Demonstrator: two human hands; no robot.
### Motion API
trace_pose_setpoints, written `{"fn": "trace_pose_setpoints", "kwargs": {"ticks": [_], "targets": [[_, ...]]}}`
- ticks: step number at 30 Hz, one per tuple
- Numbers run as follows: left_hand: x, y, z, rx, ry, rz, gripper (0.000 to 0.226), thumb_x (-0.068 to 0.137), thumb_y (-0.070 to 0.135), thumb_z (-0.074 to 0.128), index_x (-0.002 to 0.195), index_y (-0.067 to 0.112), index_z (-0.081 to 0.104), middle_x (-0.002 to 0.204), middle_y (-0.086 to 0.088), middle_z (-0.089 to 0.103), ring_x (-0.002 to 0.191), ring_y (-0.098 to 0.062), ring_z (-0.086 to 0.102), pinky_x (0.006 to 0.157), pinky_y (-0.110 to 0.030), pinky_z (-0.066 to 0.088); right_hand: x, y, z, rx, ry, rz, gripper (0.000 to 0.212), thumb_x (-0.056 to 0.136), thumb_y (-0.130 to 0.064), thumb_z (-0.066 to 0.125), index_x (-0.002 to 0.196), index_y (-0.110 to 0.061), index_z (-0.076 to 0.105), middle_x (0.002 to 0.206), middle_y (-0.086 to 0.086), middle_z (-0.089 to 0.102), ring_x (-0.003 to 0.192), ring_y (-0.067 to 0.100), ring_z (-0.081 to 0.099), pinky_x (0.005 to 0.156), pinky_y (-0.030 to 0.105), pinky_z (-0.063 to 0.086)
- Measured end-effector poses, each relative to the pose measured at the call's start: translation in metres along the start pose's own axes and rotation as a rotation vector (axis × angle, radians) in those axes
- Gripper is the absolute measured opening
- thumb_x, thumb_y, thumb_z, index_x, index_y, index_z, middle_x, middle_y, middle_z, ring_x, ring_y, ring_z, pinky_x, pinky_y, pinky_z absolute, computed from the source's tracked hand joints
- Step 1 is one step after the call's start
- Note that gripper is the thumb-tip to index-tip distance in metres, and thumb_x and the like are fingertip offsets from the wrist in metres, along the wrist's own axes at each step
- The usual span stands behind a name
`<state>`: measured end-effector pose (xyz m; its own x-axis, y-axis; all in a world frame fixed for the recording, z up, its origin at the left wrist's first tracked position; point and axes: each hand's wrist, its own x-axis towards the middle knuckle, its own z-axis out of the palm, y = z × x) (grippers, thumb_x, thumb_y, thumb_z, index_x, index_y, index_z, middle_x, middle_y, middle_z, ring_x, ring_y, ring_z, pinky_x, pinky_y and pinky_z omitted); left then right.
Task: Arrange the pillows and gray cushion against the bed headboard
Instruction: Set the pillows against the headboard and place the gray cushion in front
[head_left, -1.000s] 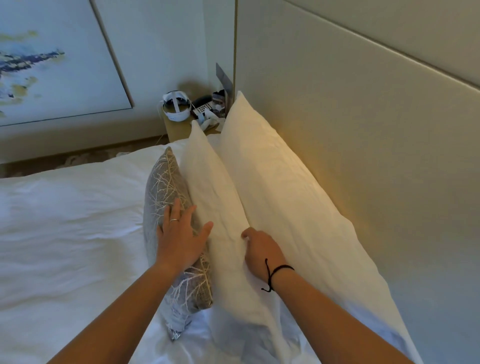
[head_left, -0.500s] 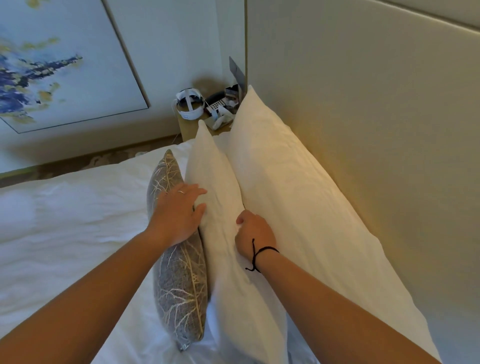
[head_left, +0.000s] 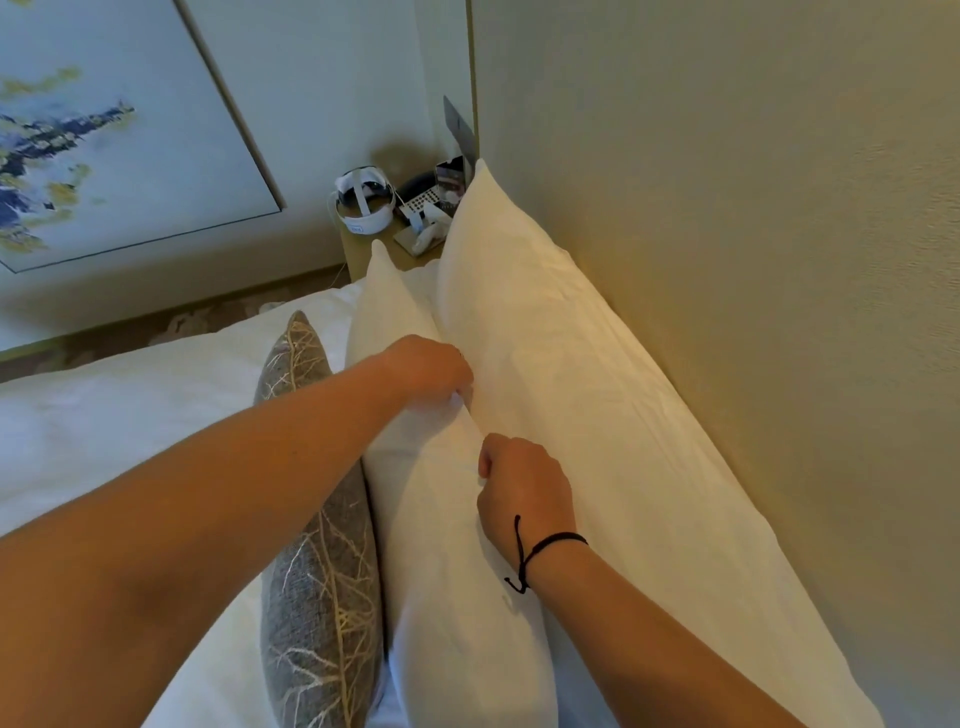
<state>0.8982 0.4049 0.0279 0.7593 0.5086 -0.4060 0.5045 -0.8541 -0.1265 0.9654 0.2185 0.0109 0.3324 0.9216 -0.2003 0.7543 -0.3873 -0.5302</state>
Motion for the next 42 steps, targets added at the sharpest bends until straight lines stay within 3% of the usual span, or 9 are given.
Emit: {"fn": "trace_pose_setpoints", "kwargs": {"ticks": [3, 6, 12, 16, 18, 24, 30, 38, 42], "targets": [[0.015, -0.01, -0.001, -0.091, 0.009, -0.055, 0.03, 0.101, 0.03, 0.042, 0.123, 0.03, 0.063, 0.132, 0.008, 0.055, 0.124, -0.02, 0.051, 0.108, -0.033, 0.037, 0.001, -0.001, 0.008, -0.069, -0.016, -0.011, 0.024, 0.078, 0.008, 0.04, 0.074, -0.015, 0.038, 0.075, 0.001, 0.038, 0.059, 0.018, 0.036, 0.047, 0.028, 0.018], [0.019, 0.0, 0.016, -0.183, 0.156, -0.125, 0.026, 0.098, 0.022, 0.042, 0.101, 0.021, 0.067, 0.106, 0.005, 0.06, 0.106, -0.02, 0.058, 0.087, -0.025, 0.039, 0.004, -0.005, 0.017, -0.157, -0.011, -0.031, 0.032, 0.081, 0.009, 0.039, 0.07, -0.018, 0.026, 0.07, -0.001, 0.023, 0.053, 0.014, 0.025, 0.046, 0.03, 0.014], [0.02, 0.011, 0.054, -0.059, 0.248, -0.147, 0.026, 0.094, 0.024, 0.046, 0.092, 0.01, 0.069, 0.099, -0.005, 0.06, 0.08, -0.03, 0.062, 0.07, -0.036, 0.051, 0.01, -0.012, 0.04, -0.231, -0.157, -0.019, 0.031, 0.089, 0.01, 0.04, 0.069, -0.013, 0.037, 0.109, 0.015, 0.057, 0.091, 0.031, 0.061, 0.065, 0.034, 0.035], [0.024, 0.007, 0.067, -0.064, 0.213, -0.219, 0.03, 0.096, 0.027, 0.042, 0.105, 0.016, 0.068, 0.107, -0.003, 0.062, 0.094, -0.025, 0.062, 0.104, -0.04, 0.037, -0.005, -0.013, 0.044, -0.198, -0.28, 0.012, 0.022, 0.092, 0.006, 0.041, 0.097, -0.007, 0.058, 0.119, 0.015, 0.052, 0.075, 0.026, 0.054, 0.068, 0.034, 0.037], [0.022, 0.004, 0.067, -0.089, 0.171, -0.267, 0.034, 0.099, 0.027, 0.033, 0.12, 0.019, 0.06, 0.116, -0.002, 0.063, 0.113, -0.022, 0.057, 0.118, -0.047, 0.019, -0.022, -0.007, 0.043, -0.164, -0.309, 0.013, 0.02, 0.097, -0.004, 0.04, 0.107, -0.006, 0.058, 0.121, 0.011, 0.049, 0.066, 0.022, 0.045, 0.07, 0.032, 0.04], [0.004, 0.016, 0.061, -0.094, -0.034, -0.305, 0.054, 0.099, 0.045, 0.026, 0.144, 0.021, 0.043, 0.149, 0.0, 0.042, 0.147, -0.027, 0.019, 0.119, -0.056, 0.003, -0.108, 0.024, 0.051, -0.086, -0.304, 0.079, 0.077, 0.094, -0.068, 0.026, 0.149, -0.014, 0.033, 0.158, 0.001, 0.029, 0.142, 0.018, 0.028, 0.116, 0.03, 0.021], [-0.037, 0.057, 0.063, -0.156, -0.166, -0.179, 0.057, 0.092, 0.058, 0.028, 0.134, 0.028, 0.052, 0.135, 0.006, 0.049, 0.14, -0.027, 0.026, 0.111, -0.071, 0.003, -0.178, 0.022, 0.045, -0.181, -0.308, 0.132, 0.114, 0.064, -0.095, 0.026, 0.147, -0.017, 0.028, 0.152, 0.001, 0.032, 0.133, 0.024, 0.037, 0.107, 0.041, 0.033], [-0.119, 0.124, 0.074, -0.455, -0.083, -0.319, 0.068, 0.098, 0.048, 0.044, 0.154, 0.018, 0.02, 0.164, -0.007, -0.014, 0.148, -0.04, -0.017, 0.116, -0.061, 0.02, -0.209, 0.009, 0.055, -0.373, -0.255, 0.06, 0.03, 0.101, -0.048, 0.035, 0.1, -0.022, 0.051, 0.104, 0.006, 0.064, 0.092, 0.03, 0.063, 0.065, 0.036, 0.033], [-0.147, 0.159, 0.088, -0.572, -0.053, -0.419, 0.081, 0.097, 0.051, 0.043, 0.156, 0.019, -0.003, 0.16, -0.017, -0.026, 0.144, -0.053, -0.011, 0.112, -0.056, 0.028, -0.216, 0.017, 0.057, -0.253, -0.281, 0.147, 0.034, 0.101, -0.044, 0.038, 0.108, -0.014, 0.053, 0.109, 0.009, 0.063, 0.098, 0.03, 0.062, 0.068, 0.033, 0.036]]}}
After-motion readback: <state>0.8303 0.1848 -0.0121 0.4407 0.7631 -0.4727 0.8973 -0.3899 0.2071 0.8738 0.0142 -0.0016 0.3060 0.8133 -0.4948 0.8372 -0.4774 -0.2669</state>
